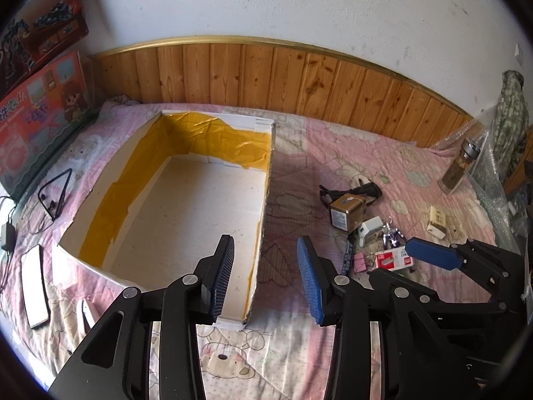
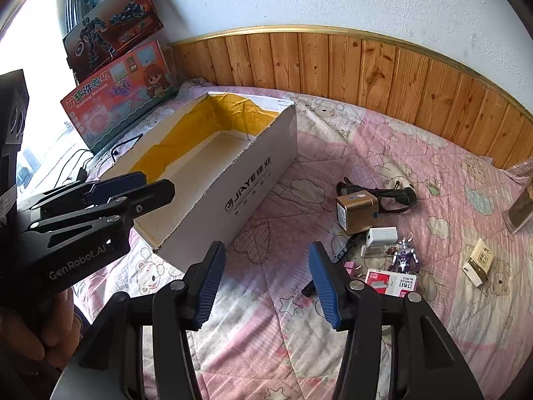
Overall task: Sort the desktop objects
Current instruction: 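Move the left gripper toward the black marker among the items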
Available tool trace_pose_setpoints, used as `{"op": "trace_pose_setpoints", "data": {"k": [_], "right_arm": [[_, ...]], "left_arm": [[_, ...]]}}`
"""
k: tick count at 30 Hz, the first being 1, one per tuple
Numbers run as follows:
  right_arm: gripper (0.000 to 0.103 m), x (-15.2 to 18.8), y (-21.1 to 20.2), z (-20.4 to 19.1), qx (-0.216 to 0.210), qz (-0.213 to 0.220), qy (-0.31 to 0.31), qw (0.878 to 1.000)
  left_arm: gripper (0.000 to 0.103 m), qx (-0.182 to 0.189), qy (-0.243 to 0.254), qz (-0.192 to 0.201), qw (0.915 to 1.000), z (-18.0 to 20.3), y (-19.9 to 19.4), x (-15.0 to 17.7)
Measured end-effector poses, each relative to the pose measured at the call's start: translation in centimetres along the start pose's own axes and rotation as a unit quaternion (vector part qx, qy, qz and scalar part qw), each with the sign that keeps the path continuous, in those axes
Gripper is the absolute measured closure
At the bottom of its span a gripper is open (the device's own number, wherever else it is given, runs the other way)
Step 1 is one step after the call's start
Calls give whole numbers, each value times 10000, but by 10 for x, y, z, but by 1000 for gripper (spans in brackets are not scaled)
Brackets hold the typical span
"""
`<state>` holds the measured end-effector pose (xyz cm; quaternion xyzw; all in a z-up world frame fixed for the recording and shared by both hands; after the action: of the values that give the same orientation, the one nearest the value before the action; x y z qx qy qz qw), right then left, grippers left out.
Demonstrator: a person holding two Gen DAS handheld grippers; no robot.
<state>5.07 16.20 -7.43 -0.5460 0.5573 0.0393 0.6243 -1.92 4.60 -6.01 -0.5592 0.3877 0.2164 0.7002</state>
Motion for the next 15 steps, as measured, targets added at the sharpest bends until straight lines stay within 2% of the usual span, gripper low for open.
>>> {"op": "trace_pose_setpoints", "data": {"k": [1,4,9,15], "right_arm": [[42,2,0,3,14,-10,14,10000],[39,5,-1,13,46,-26,72,10000],[38,13,-2,32,103,-89,266,9996],[37,18,-3,56,167,-118,533,9984]], "left_arm": [[58,61,26,-33,10000,3,1,2],[56,228,65,-164,9996,11,8,8],[56,525,46,-359,9980,25,19,18],[56,810,272,-476,9952,53,28,30]]}}
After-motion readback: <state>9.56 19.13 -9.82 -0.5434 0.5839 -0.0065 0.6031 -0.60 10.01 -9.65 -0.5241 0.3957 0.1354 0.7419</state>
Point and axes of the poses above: each gripper's, at about its wrist camera, not at the fingertips, and y roughly the way its jaws point, z to its right, x to its underside, the point moved 6 cm from there along y, roughly the way its jaws point, and after that the axes turned 9 degrees about z, right-handed, at the moved point
